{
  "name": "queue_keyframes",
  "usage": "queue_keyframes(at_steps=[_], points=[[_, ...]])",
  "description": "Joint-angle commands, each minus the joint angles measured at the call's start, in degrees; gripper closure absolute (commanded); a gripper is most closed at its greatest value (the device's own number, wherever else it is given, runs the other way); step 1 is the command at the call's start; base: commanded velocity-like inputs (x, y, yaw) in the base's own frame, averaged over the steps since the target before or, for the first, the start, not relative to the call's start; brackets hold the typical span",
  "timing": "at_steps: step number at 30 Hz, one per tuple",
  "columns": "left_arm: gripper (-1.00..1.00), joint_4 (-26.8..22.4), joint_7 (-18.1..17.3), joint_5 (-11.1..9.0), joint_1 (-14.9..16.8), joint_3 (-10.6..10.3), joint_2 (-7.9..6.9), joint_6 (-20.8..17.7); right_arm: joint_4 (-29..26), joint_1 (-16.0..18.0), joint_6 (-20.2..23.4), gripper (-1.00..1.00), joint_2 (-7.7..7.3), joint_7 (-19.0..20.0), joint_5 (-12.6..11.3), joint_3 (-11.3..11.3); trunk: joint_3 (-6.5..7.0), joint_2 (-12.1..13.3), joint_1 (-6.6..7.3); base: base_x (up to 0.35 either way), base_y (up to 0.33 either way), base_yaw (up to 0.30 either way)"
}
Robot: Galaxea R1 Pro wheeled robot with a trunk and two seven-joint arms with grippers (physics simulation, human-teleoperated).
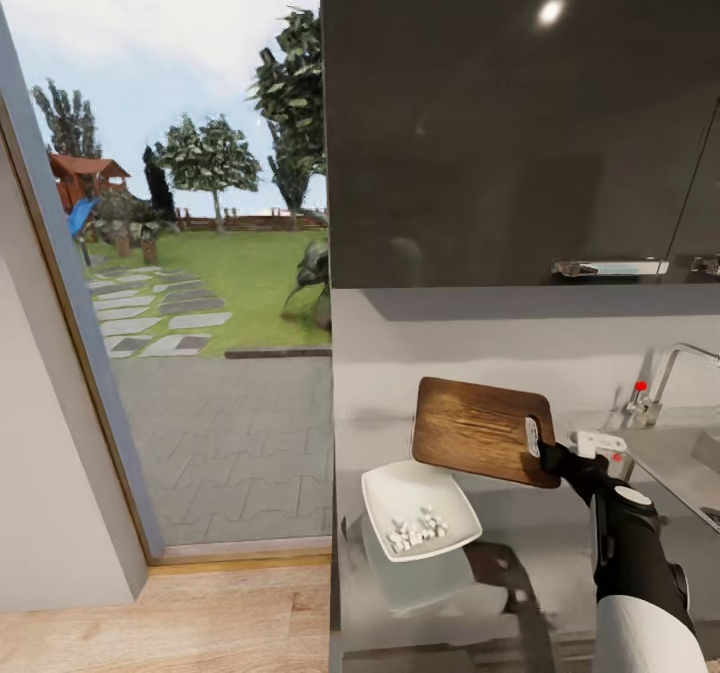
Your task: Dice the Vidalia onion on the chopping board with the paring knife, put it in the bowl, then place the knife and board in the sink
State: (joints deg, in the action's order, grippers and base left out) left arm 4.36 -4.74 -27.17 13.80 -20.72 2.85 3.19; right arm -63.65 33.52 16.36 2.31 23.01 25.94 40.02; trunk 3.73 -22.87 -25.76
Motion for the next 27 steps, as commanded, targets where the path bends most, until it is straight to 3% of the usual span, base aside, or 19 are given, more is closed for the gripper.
queue_keyframes(at_steps=[1,5,16,20,27], points=[[-1.0,0.3,-0.36,-0.6,0.09,-0.46,0.04,0.35,-0.07,0.05,0.22,1.0,0.1,-0.47,0.24,0.25,-0.03,-0.05,-0.02,-0.04,-0.183,0.0],[-1.0,0.3,-0.36,-0.6,0.09,-0.46,0.05,0.33,-0.07,0.05,0.31,1.0,0.24,-3.38,0.12,0.36,-0.03,-0.05,-0.02,-0.052,-0.264,0.0],[-1.0,0.3,-0.29,-0.6,0.09,-0.46,-0.01,0.33,-0.65,0.05,0.77,1.0,0.41,-3.76,0.12,0.04,-0.03,-0.05,-0.02,-0.006,-0.307,0.0],[-1.0,0.3,-0.27,-0.6,0.09,-0.46,-0.03,0.33,-0.88,0.05,5.74,1.0,0.36,-3.77,0.1,0.16,-0.03,-0.05,-0.02,-0.025,-0.304,0.0],[-1.0,0.3,-0.28,-0.6,0.09,-0.46,-0.04,0.33,-0.95,0.05,6.81,1.0,0.41,-3.77,0.08,0.02,-0.03,-0.05,-0.02,-0.186,-0.241,0.0]])
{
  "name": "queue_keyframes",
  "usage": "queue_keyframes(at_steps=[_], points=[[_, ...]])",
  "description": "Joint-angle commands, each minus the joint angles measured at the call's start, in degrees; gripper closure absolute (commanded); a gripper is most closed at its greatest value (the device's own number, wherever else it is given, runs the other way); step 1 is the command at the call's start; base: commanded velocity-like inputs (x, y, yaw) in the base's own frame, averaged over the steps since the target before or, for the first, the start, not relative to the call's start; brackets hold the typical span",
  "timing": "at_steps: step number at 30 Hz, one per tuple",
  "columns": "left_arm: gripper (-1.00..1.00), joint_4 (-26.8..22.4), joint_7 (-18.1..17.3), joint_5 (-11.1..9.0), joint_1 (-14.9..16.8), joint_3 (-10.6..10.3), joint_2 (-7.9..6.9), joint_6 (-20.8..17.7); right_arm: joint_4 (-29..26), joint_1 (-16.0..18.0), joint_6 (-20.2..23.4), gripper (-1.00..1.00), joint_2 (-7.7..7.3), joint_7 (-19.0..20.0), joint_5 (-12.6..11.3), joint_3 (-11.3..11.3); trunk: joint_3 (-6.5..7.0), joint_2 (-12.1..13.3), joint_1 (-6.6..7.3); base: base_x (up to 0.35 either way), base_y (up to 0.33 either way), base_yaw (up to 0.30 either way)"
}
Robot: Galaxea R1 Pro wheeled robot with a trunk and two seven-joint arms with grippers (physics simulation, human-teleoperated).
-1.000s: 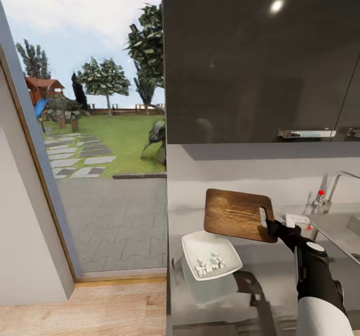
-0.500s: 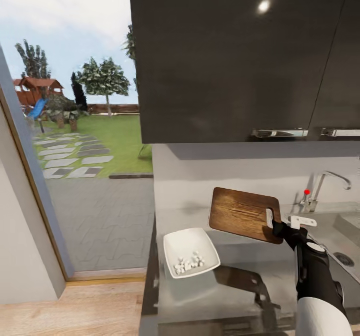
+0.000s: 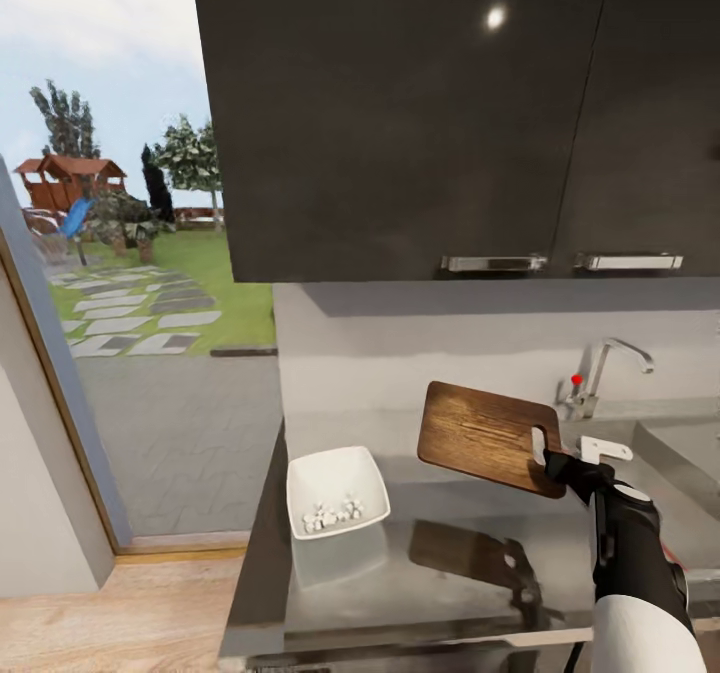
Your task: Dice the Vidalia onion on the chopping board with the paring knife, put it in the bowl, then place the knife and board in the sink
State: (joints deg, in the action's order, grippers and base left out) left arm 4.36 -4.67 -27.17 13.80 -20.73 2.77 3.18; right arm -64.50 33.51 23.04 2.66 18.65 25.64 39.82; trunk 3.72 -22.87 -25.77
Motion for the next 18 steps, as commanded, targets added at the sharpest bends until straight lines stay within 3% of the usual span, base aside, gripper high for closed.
queue_keyframes(at_steps=[1,6,18], points=[[-1.0,0.29,-0.36,-0.61,0.08,-0.46,0.04,0.33,-0.1,0.06,0.15,1.0,0.06,0.58,0.38,0.2,-0.02,-0.05,-0.01,-0.039,-0.04,0.0],[-1.0,0.29,-0.34,-0.61,0.08,-0.46,0.04,0.33,-0.1,0.06,0.21,1.0,0.05,0.52,0.38,0.25,-0.02,-0.05,-0.01,-0.024,-0.083,0.0],[-1.0,0.29,-0.34,-0.61,0.08,-0.46,0.04,0.33,-0.1,0.06,0.25,1.0,0.2,0.42,0.47,0.3,-0.02,-0.05,-0.01,-0.016,-0.302,0.0]])
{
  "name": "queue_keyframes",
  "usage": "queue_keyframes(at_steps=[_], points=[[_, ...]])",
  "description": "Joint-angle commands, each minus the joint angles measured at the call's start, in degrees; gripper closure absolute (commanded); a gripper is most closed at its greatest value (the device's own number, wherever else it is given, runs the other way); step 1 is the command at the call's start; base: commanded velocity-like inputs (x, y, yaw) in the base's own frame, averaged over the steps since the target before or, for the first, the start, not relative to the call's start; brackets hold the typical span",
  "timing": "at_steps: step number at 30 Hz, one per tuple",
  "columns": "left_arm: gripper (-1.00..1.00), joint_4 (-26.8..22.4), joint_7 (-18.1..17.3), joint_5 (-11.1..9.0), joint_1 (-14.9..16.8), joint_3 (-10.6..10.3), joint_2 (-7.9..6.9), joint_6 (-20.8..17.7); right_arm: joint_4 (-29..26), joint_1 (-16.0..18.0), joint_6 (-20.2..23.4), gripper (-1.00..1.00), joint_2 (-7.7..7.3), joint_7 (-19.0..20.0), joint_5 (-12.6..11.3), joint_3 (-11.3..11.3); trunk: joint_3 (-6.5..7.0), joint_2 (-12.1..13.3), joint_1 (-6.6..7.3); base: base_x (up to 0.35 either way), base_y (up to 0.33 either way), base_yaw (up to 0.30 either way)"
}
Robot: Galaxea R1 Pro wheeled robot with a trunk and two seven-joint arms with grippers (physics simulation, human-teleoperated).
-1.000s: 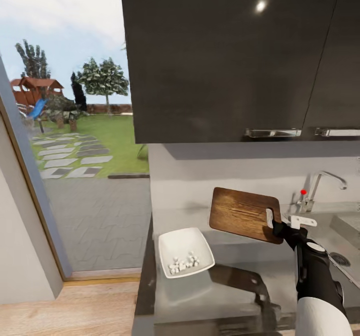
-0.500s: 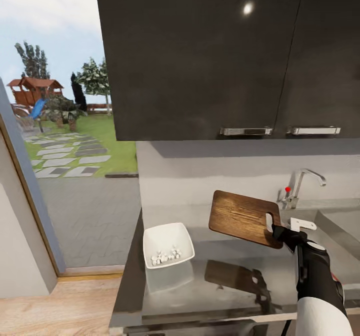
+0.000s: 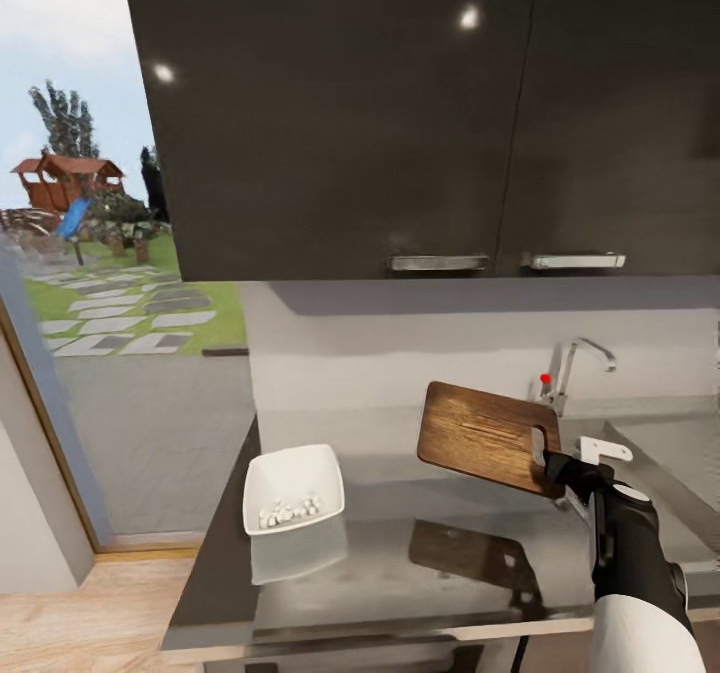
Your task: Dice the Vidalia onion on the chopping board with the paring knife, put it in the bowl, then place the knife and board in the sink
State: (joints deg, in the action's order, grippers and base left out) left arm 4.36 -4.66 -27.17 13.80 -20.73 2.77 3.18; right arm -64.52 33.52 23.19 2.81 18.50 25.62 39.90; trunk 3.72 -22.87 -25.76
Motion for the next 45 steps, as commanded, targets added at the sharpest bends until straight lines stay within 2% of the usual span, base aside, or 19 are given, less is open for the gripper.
queue_keyframes(at_steps=[1,10,16,18,20,22,27,42,45], points=[[-1.0,0.3,-0.35,-0.61,0.09,-0.45,0.04,0.33,-0.08,0.06,0.11,1.0,0.06,0.58,0.49,0.2,-0.02,-0.05,-0.02,0.0,-0.319,0.0],[-1.0,0.3,-0.22,-0.62,0.09,-0.41,-0.03,0.33,-0.08,0.06,0.11,1.0,0.09,0.52,0.49,0.1,-0.02,-0.05,-0.02,0.0,-0.307,0.0],[-1.0,0.37,2.44,-0.69,0.07,-0.37,-0.61,0.24,-0.08,0.06,0.11,1.0,0.03,0.49,0.49,0.11,-0.02,-0.05,-0.02,0.0,-0.115,0.0],[-1.0,0.38,3.46,-0.69,-1.36,-0.37,-0.71,0.26,-0.08,0.06,0.11,1.0,0.01,0.49,0.49,0.15,-0.02,-0.05,-0.02,0.0,-0.009,0.0],[-1.0,0.39,6.77,-0.74,-3.38,-0.37,-0.81,0.38,-0.08,0.06,0.11,1.0,0.0,0.49,0.49,0.17,-0.02,-0.05,-0.02,0.0,-0.003,0.0],[-1.0,0.39,8.17,-0.76,-5.63,-0.37,-0.65,0.41,-0.08,0.06,0.11,1.0,-0.04,0.49,0.49,0.17,-0.02,-0.05,-0.02,0.0,0.0,0.0],[-1.0,0.39,8.66,-0.78,-7.03,-0.37,-0.98,0.43,-0.08,0.06,0.12,1.0,-0.06,0.49,0.49,0.18,-0.02,-0.05,-0.02,0.0,0.0,0.0],[-1.0,0.31,8.8,-0.87,-7.21,-0.36,-1.1,0.42,0.01,0.06,0.11,1.0,0.16,0.08,0.52,0.33,-0.02,-0.05,-0.02,0.0,0.0,0.0],[-1.0,0.3,8.8,-0.87,-7.21,-0.36,-1.1,0.42,0.03,0.06,0.17,1.0,0.17,-1.19,0.56,0.39,-0.02,-0.05,-0.02,0.0,0.0,0.0]])
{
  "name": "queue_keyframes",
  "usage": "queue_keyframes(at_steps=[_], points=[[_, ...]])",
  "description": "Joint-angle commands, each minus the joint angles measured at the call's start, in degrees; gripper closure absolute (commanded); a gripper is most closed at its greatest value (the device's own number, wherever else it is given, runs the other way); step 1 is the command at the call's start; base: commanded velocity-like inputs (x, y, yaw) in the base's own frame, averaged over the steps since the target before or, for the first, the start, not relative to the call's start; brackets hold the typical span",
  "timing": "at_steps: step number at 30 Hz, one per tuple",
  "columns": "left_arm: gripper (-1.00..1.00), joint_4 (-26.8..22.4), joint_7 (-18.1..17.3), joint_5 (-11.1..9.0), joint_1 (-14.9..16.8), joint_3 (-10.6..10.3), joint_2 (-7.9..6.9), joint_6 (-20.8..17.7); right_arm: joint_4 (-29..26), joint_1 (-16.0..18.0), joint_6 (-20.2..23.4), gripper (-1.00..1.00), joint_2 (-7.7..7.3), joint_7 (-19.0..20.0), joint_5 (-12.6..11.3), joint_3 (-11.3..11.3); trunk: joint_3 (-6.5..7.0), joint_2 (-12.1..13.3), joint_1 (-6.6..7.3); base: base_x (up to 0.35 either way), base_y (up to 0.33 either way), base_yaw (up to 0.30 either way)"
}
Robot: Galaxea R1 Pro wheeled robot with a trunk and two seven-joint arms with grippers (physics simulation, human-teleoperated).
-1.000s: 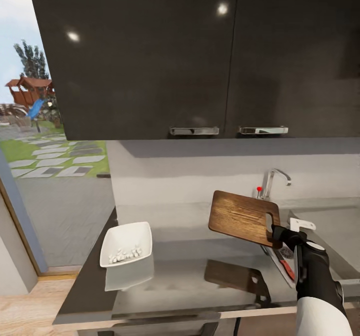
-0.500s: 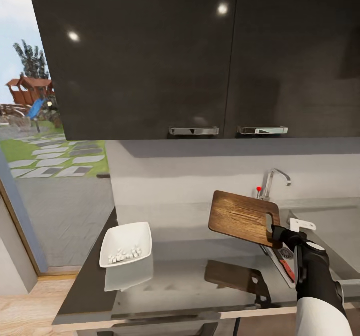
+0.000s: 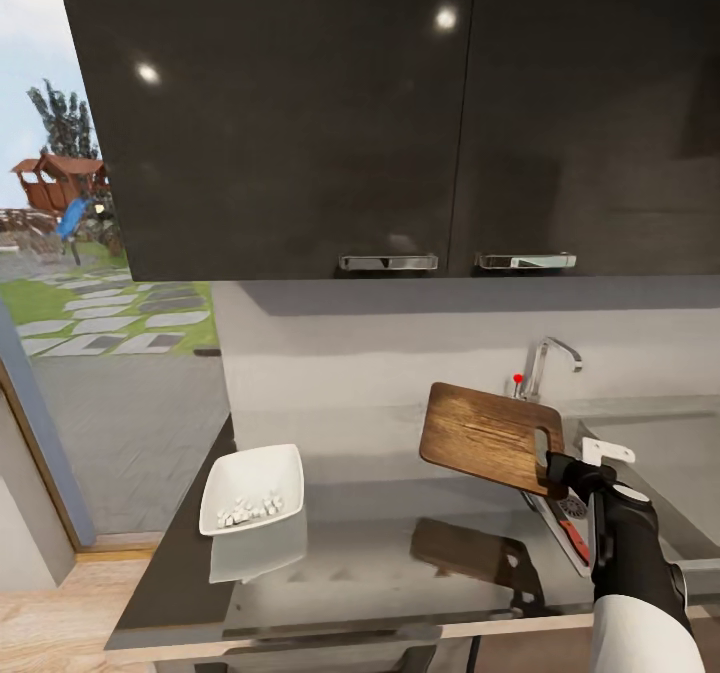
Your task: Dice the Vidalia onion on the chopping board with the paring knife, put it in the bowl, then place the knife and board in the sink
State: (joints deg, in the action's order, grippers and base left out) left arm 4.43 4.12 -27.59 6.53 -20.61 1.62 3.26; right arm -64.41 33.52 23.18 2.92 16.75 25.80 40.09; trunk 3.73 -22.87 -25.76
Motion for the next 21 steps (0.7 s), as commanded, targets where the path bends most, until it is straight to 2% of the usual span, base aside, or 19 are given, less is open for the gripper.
queue_keyframes(at_steps=[1,8,11,14,16,18,21], points=[[-1.0,0.23,0.01,-0.44,0.07,-0.47,0.05,0.34,-0.04,0.05,0.39,1.0,0.1,-0.42,0.37,0.18,-0.03,-0.05,-0.02,0.0,0.0,0.0],[-1.0,0.23,0.01,-0.44,0.07,-0.48,0.26,0.34,0.4,0.05,4.54,1.0,0.29,-8.42,0.24,0.18,-0.03,-0.05,-0.02,0.0,-0.012,0.0],[-1.0,0.23,0.01,-0.44,0.07,-0.46,0.49,0.34,0.54,0.05,5.3,1.0,0.37,-13.56,-0.36,0.47,-0.03,-0.05,-0.02,0.0,-0.102,0.0],[-1.0,0.23,0.01,-0.44,0.07,-0.42,0.56,0.34,0.59,0.05,5.43,1.0,0.47,-18.04,-3.18,0.93,-0.03,-0.05,-0.02,0.0,-0.166,0.0],[-1.0,0.23,0.01,-0.44,0.07,-0.41,0.57,0.34,0.63,0.05,5.41,1.0,0.47,-22.56,-7.54,1.06,-0.03,-0.05,-0.02,0.0,-0.223,0.0],[-1.0,0.23,0.01,-0.44,0.07,-0.44,0.58,0.34,0.79,0.05,5.18,1.0,0.5,-26.45,-10.08,1.01,-0.03,-0.05,-0.02,0.0,-0.249,0.0],[-1.0,0.23,0.01,-0.44,0.07,-0.41,0.58,0.34,1.81,0.05,4.92,1.0,0.51,-29.3,-11.58,0.96,-0.03,-0.05,-0.02,0.0,-0.261,0.0]])
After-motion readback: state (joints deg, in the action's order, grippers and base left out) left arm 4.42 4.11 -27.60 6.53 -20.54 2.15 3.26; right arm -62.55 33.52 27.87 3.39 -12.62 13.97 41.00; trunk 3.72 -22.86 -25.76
